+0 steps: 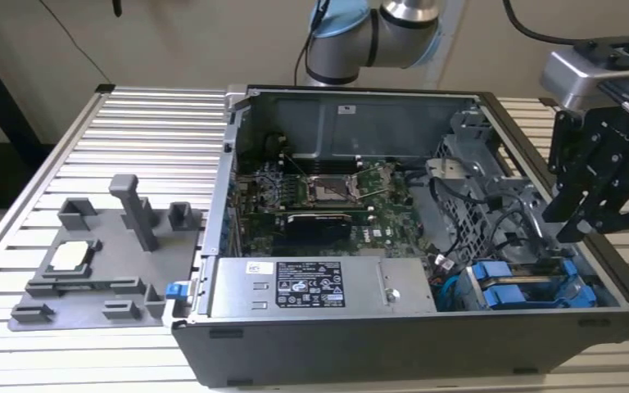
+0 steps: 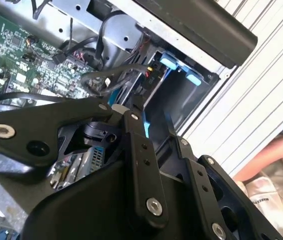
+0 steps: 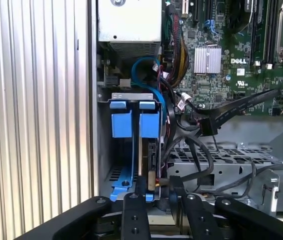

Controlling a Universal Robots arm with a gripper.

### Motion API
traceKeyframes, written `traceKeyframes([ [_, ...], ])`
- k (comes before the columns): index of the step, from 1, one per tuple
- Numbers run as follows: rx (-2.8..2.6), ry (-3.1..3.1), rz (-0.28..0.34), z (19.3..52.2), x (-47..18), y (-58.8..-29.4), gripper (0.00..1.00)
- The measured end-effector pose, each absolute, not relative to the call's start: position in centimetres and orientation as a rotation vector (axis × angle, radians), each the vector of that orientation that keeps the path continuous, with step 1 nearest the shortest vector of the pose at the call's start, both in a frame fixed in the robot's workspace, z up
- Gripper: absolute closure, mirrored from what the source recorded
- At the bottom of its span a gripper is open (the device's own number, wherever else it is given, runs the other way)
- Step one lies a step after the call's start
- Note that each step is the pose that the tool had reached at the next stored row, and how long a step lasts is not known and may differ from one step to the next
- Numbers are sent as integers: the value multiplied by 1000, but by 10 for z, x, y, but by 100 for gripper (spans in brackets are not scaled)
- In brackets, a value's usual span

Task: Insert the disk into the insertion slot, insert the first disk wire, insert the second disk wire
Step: 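Insert the first disk wire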

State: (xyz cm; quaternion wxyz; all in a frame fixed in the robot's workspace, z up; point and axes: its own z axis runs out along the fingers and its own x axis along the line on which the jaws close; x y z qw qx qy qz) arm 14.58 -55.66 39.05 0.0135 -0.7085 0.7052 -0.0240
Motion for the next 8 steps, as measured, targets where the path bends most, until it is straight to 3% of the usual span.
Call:
traceKeyframes([
  [8,-2206,2197,-76,391,146,-554,67],
])
